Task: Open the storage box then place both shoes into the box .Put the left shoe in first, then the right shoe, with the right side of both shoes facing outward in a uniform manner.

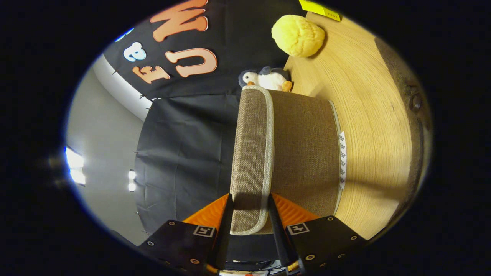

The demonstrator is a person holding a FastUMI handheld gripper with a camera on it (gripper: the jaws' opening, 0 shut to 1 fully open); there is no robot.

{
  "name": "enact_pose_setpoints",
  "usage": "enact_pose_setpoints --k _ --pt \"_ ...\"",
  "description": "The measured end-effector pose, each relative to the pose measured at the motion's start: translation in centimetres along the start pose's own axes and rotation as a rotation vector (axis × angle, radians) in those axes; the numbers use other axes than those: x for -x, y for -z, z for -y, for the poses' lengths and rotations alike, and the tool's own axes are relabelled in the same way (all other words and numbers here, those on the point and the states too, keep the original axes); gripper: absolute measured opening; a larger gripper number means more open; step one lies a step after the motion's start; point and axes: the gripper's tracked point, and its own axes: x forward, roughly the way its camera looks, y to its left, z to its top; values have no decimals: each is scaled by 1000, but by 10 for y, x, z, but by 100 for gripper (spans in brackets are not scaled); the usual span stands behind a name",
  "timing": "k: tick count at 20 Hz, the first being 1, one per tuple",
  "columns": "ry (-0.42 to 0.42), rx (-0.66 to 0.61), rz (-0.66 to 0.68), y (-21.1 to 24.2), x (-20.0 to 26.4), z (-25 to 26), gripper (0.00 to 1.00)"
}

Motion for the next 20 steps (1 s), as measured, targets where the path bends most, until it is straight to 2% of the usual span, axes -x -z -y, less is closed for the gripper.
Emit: enact_pose_setpoints --k 3,5,6,8,11,15,20 --pt "-4 -7 24 -4 9 0 40" --pt "-98 -31 82 -16 16 -28 29" --pt "-107 -17 117 -24 16 -33 17" --pt "-120 -16 105 -20 13 -41 11" --pt "-132 5 82 -15 7 -58 11" --pt "-202 43 81 -17 0 -105 11" --pt "-142 133 64 -17 -23 -136 6"
